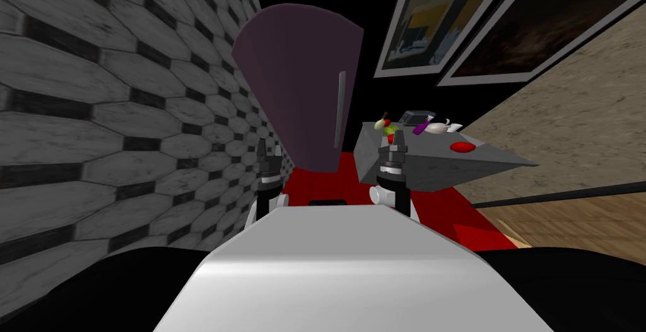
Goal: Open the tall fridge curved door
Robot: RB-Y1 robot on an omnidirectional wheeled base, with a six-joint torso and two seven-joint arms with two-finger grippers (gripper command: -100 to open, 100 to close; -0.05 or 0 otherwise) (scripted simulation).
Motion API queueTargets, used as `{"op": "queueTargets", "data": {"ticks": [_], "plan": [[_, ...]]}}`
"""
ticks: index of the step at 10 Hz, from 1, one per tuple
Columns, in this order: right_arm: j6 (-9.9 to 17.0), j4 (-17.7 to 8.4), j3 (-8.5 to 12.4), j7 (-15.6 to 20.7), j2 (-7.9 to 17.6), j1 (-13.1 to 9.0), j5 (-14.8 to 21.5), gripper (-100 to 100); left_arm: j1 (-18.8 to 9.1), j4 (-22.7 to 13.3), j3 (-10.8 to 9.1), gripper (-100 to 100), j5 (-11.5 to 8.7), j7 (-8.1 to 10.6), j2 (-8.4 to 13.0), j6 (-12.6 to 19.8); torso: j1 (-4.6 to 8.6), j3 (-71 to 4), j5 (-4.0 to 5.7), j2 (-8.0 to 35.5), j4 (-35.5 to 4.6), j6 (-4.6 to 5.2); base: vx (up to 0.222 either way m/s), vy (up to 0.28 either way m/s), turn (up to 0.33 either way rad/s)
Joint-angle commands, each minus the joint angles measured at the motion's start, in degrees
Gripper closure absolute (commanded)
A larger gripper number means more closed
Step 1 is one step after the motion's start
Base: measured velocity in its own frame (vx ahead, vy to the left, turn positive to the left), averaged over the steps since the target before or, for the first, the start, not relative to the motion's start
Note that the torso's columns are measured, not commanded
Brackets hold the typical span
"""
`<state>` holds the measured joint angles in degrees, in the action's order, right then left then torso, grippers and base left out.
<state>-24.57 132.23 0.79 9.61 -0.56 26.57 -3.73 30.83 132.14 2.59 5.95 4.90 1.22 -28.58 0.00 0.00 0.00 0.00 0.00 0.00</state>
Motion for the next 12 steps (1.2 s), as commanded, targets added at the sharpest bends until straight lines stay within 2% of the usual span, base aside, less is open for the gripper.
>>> {"op": "queueTargets", "data": {"ticks": [1,9,10,12], "plan": [[0.00,0.00,0.00,0.00,0.00,0.00,0.00,0,0.00,0.00,0.00,0,0.00,0.00,0.00,0.00,0.00,-4.67,0.00,2.32,-2.35,0.00,0.000,0.000,0.000],[-0.01,0.02,0.00,0.00,0.00,0.00,0.00,0,0.00,0.02,0.00,0,0.00,0.00,0.00,-0.01,0.00,-70.73,0.00,35.39,-35.37,0.00,0.000,0.000,0.000],[-0.01,0.02,0.00,0.00,0.00,0.00,0.00,0,-0.18,-0.22,-0.09,-100,0.20,-0.17,1.61,0.41,0.00,-79.19,0.00,39.62,-39.60,0.00,0.017,-0.019,-0.008],[0.00,-0.01,0.00,0.00,-0.01,0.01,0.00,0,-0.59,-0.75,-0.30,-100,0.66,-0.54,3.62,1.36,0.10,-84.29,0.03,42.03,-42.04,0.00,0.028,-0.055,-0.012]]}}
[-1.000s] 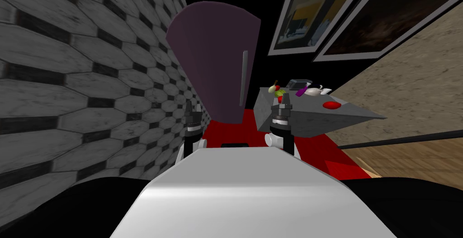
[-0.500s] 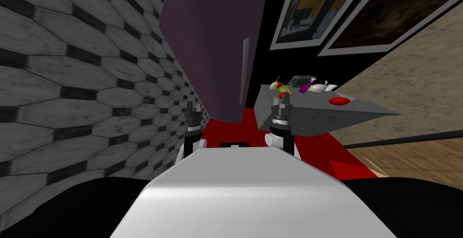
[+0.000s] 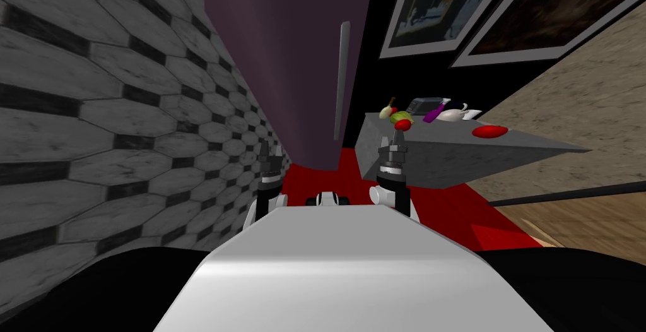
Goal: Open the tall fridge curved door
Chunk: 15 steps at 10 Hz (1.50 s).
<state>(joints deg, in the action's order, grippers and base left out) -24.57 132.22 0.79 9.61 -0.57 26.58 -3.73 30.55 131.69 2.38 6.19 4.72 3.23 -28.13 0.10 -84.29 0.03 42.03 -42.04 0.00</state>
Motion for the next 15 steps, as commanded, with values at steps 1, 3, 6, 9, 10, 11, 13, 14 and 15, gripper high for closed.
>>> {"op": "queueTargets", "data": {"ticks": [1,3,6,9,10,11,13,14,15], "plan": [[0.00,0.00,0.00,0.00,0.00,0.00,0.00,0,-0.89,-1.08,-0.39,-100,1.09,-0.90,3.15,2.28,0.04,-0.27,0.01,0.13,-0.16,0.00,0.075,-0.135,-0.029],[0.00,0.00,-0.02,0.00,-0.02,0.01,0.00,0,-2.41,-3.09,-1.16,-100,2.81,-2.30,5.14,5.83,0.29,-0.42,0.08,0.03,-0.18,0.01,0.138,-0.244,-0.040],[0.00,0.01,-0.01,0.00,-0.01,0.01,0.00,0,-4.08,-5.32,-2.00,-100,4.68,-3.82,6.65,9.72,-0.40,-0.22,-0.11,0.37,-0.28,-0.01,0.123,-0.184,-0.030],[0.00,0.00,-0.01,0.00,-0.01,0.01,0.00,0,-5.61,-7.43,-2.76,-100,6.37,-5.21,8.06,13.24,0.00,-0.27,0.01,0.27,-0.25,0.00,0.109,-0.191,-0.031],[0.00,0.00,-0.01,0.00,-0.01,0.01,0.00,0,-6.29,-8.39,-3.10,-100,7.11,-5.81,8.82,14.80,-0.13,-0.27,-0.02,0.29,-0.25,-0.01,0.114,-0.169,-0.036],[0.00,0.00,-0.01,0.00,-0.01,0.01,0.00,0,-6.61,-8.84,-3.26,-100,7.47,-6.10,9.22,15.54,-0.14,-0.30,-0.04,0.22,-0.24,0.00,0.106,-0.163,-0.022],[0.00,0.00,-0.01,0.00,-0.01,0.01,0.00,0,-7.88,-10.58,-3.90,-100,8.87,-7.25,11.12,18.48,-0.07,-0.25,-0.02,0.31,-0.26,0.00,0.101,-0.174,-0.029],[0.00,0.00,-0.01,0.00,-0.01,0.01,0.00,0,-8.21,-11.04,-4.07,-100,9.25,-7.56,11.74,19.26,-0.10,-0.29,-0.02,0.24,-0.25,0.00,0.085,-0.157,-0.027],[0.00,0.00,-0.01,0.00,-0.01,0.00,0.00,0,-8.57,-11.53,-4.24,-100,9.65,-7.88,12.42,20.08,-0.14,-0.26,-0.03,0.31,-0.26,0.00,0.089,-0.132,-0.018]]}}
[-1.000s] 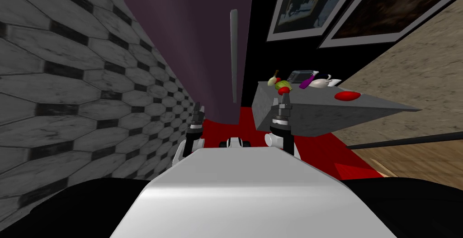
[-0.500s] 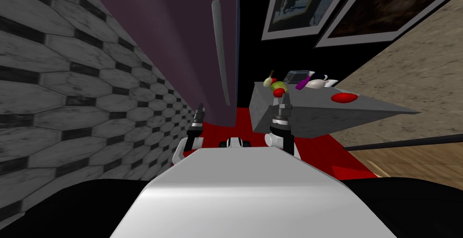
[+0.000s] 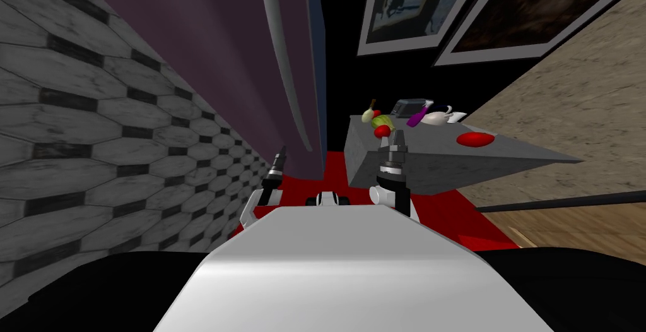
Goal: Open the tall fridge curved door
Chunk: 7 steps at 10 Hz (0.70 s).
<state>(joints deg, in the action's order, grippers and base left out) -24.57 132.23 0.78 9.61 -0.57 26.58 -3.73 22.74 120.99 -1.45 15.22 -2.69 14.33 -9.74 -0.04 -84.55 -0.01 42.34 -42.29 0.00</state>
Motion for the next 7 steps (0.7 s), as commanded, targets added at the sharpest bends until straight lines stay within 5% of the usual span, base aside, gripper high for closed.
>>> {"op": "queueTargets", "data": {"ticks": [1,7], "plan": [[0.00,0.00,0.00,0.00,0.00,0.00,0.00,0,-1.53,-1.89,-0.80,-100,1.47,-1.17,2.85,3.48,-0.07,0.00,-0.02,-0.03,0.00,0.00,0.117,-0.159,-0.041],[0.00,0.00,0.00,0.00,0.00,0.00,0.00,0,-4.66,-6.36,-2.34,-100,4.87,-3.97,8.07,10.64,0.07,-0.01,0.02,-0.04,0.00,0.00,0.104,-0.149,-0.028]]}}
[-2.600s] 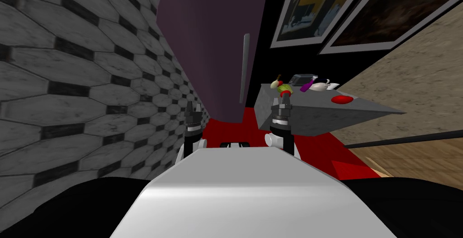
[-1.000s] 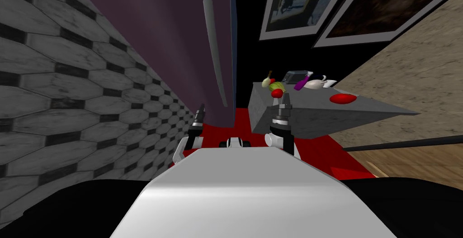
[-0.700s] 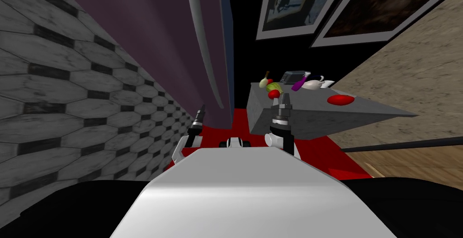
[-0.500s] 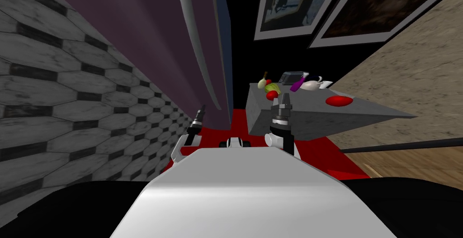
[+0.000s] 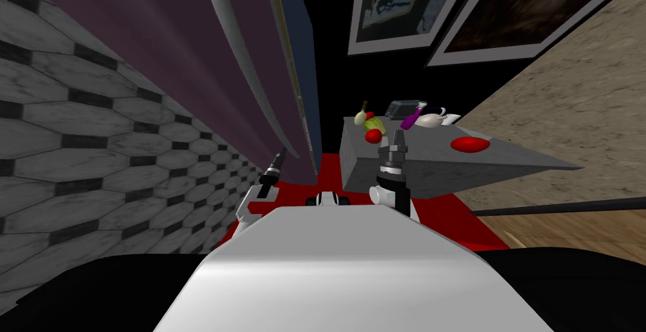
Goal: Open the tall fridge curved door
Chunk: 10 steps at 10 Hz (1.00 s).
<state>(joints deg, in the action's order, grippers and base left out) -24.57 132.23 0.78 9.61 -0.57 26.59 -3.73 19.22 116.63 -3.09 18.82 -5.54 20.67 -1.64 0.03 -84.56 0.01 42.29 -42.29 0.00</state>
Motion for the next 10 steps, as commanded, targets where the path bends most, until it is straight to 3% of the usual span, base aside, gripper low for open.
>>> {"op": "queueTargets", "data": {"ticks": [1,4,5,9,10], "plan": [[0.00,0.00,0.00,0.00,0.00,0.00,0.00,0,-1.56,-2.60,-0.91,-100,1.73,-1.49,2.33,3.50,0.09,-0.07,0.03,-0.12,0.03,0.01,0.124,-0.199,-0.014],[0.00,0.01,0.00,0.00,0.00,0.01,0.00,0,-3.08,-4.81,-1.65,-100,3.37,-2.85,4.80,6.97,-0.04,-0.14,-0.01,-0.21,0.08,0.02,0.138,-0.185,-0.029],[0.00,0.01,0.00,0.00,0.00,0.00,0.00,0,-2.84,-4.47,-1.56,-100,3.01,-2.50,4.40,6.17,-0.18,0.02,-0.05,0.07,0.00,0.00,0.040,-0.065,0.000],[0.01,-0.01,0.01,0.00,0.02,-0.03,0.00,0,-6.72,-7.30,-5.08,-100,3.62,-3.01,3.73,10.28,-0.16,0.11,-0.04,0.18,-0.05,-0.02,-0.063,0.022,-0.283],[0.01,-0.01,0.02,0.00,0.02,-0.02,0.00,0,-6.25,-7.04,-4.56,-100,3.64,-2.99,3.66,9.50,-0.05,0.02,-0.01,0.03,0.00,-0.05,-0.040,0.012,0.007]]}}
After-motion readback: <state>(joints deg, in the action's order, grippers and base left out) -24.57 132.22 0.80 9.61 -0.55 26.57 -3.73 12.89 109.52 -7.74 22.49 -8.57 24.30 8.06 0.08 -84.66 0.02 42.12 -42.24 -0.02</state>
